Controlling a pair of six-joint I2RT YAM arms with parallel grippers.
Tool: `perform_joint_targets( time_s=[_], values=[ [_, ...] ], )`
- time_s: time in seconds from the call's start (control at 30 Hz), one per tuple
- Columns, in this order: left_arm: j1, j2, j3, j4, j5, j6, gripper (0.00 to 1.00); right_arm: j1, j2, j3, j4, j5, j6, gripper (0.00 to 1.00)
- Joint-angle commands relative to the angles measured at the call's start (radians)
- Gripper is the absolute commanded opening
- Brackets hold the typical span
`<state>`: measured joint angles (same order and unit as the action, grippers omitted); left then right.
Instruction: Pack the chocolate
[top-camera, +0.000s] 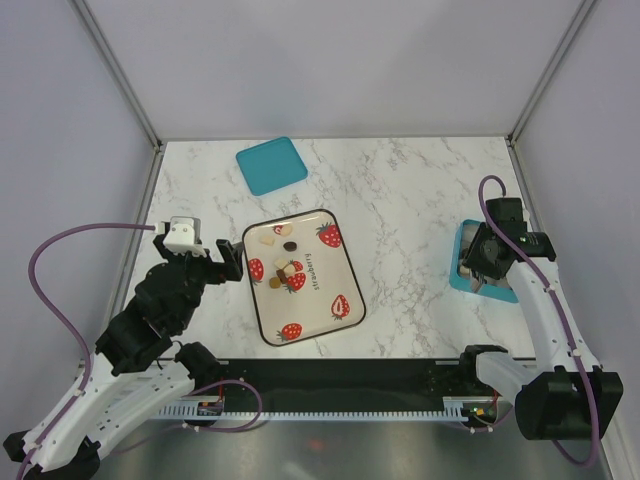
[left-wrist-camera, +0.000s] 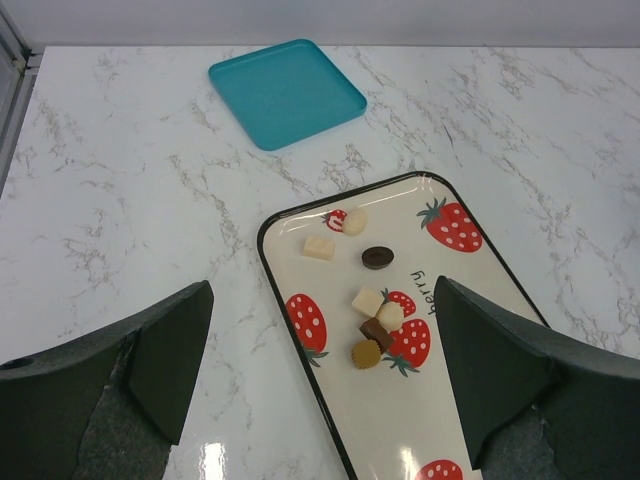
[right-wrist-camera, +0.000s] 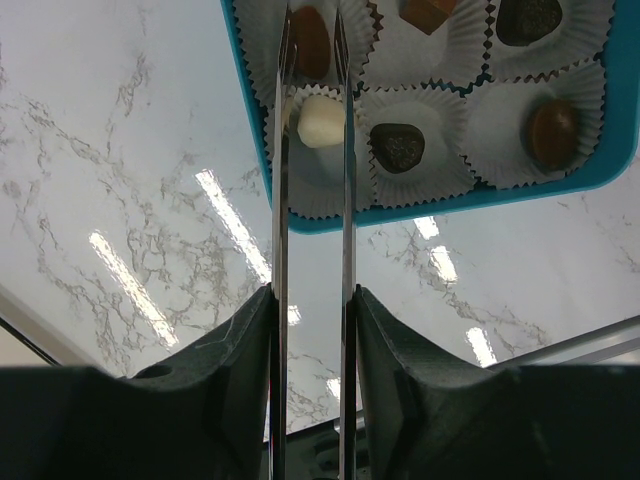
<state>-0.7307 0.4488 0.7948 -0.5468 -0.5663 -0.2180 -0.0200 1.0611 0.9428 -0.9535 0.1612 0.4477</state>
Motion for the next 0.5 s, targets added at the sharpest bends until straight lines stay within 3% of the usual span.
perform_joint_targets(
  time_s=[0.0,0.33,0.47],
  values=[
    [-0.004,0.005,-0.003,0.031,-0.003,-0.006,1.00,-0.005,-0.020,0.019,0.021,0.008,-0.010,0.44],
    [-0.004,0.005,-0.003,0.031,-0.006,-0.006,1.00,-0.006,-0.036,0.134,-0.039,0.024,-0.041,0.44],
    [-0.004,0.010,-0.003,0.033,-0.006,-0.004,1.00,-0.005,-0.041,0.209,-0.041,-0.066,-0.066,0.43]
  ],
)
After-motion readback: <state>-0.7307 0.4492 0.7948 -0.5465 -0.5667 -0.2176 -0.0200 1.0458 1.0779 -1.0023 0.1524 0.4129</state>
